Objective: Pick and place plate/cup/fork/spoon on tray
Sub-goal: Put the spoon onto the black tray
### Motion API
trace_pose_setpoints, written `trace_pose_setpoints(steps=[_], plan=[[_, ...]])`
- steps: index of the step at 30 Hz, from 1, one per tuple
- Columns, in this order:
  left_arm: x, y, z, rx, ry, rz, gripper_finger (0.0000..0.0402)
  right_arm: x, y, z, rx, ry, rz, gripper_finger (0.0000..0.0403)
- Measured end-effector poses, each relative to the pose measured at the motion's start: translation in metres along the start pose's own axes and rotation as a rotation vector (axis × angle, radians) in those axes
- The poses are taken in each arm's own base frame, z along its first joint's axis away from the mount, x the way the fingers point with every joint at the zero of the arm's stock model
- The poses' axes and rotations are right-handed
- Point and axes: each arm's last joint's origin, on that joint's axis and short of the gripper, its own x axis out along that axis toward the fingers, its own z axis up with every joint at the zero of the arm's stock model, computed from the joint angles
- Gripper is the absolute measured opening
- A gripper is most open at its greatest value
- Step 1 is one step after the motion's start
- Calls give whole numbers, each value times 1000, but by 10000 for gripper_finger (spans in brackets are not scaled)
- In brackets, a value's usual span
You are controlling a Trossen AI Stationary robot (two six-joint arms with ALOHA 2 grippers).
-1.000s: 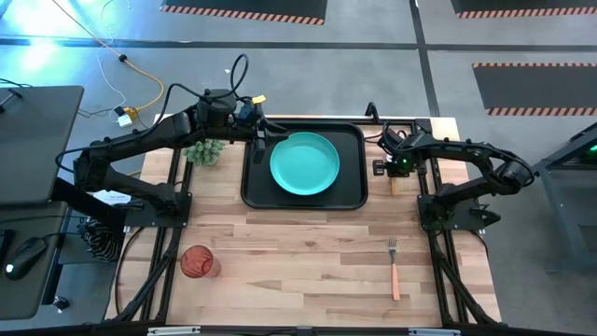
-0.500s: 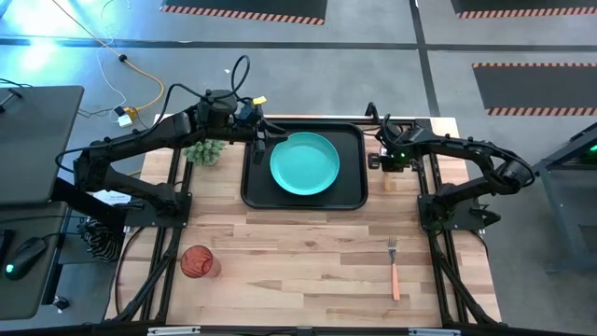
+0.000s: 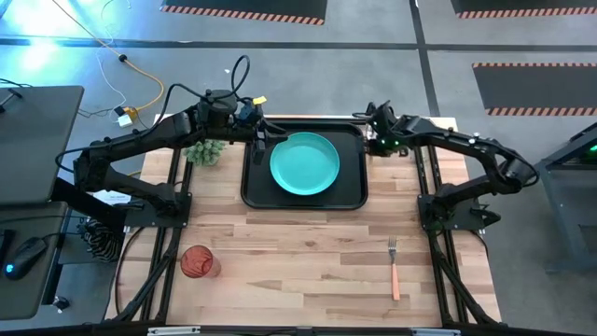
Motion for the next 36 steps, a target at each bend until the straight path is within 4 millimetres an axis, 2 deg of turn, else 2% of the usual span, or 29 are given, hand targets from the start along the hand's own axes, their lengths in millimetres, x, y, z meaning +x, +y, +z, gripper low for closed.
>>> trace_pose_setpoints(steps=[11, 18, 26, 36], plan=[[0, 0, 0, 1, 0, 0, 99, -40, 36, 18, -13, -145, 109, 17], [0, 0, 0, 2, 0, 0, 99, -54, 55, 13, 6, -189, 155, 17], [0, 0, 0, 2, 0, 0, 99, -46, 72, -9, 8, -153, 147, 17], [0, 0, 0, 18, 1, 0, 99, -2, 85, -25, 0, -53, 15, 17]])
